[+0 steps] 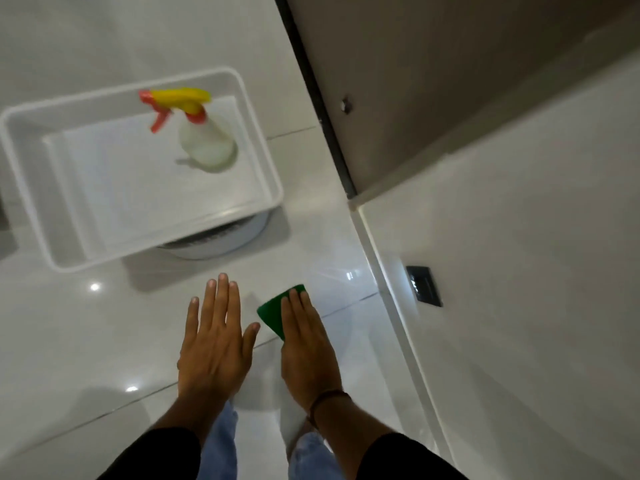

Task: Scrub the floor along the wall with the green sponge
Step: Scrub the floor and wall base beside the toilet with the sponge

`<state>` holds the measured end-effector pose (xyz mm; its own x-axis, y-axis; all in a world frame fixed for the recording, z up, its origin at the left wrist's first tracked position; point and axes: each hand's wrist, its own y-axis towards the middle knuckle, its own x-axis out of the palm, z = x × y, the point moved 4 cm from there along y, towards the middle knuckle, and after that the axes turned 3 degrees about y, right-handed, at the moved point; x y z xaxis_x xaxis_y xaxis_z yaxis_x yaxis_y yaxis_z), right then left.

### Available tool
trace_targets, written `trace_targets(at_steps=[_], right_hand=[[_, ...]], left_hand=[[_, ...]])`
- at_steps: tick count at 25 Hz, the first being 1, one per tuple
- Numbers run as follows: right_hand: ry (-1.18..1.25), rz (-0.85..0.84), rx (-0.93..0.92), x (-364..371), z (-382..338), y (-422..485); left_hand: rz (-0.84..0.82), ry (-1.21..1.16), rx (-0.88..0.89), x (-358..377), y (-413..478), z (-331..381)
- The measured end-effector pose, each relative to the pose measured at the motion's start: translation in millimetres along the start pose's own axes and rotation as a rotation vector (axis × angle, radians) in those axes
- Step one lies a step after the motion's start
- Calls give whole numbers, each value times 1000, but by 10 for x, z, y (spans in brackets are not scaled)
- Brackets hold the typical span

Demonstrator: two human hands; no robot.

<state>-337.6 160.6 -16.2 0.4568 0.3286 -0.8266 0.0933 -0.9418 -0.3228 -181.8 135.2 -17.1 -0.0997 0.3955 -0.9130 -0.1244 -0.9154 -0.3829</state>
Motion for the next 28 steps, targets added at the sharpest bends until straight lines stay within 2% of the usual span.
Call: trace_targets(at_steps=[5, 9, 13, 16, 19, 24, 28], right_hand=[[-24, -64, 142, 654, 1393, -208], [-88, -30, 79, 1079, 2195, 270], [-151, 24, -1, 1317, 2829, 1011], [-205, 107, -37, 1305, 3056, 1580], [-263, 120, -65, 1311, 3212, 2022], [-390, 98, -55, 1444, 3317, 2134], [-387, 117, -142, 1470, 3256, 2238]], left_hand=[[-54, -32, 102, 1181, 166, 737], [-3, -12, 193, 2021, 705, 993], [94, -1, 180, 2729, 1389, 1119], [122, -21, 153, 3036, 1822, 1183], [138, -24, 117, 3347, 2058, 1161], [262, 5, 121, 3585, 2086, 1098], [274, -11, 140, 3601, 2087, 1088]])
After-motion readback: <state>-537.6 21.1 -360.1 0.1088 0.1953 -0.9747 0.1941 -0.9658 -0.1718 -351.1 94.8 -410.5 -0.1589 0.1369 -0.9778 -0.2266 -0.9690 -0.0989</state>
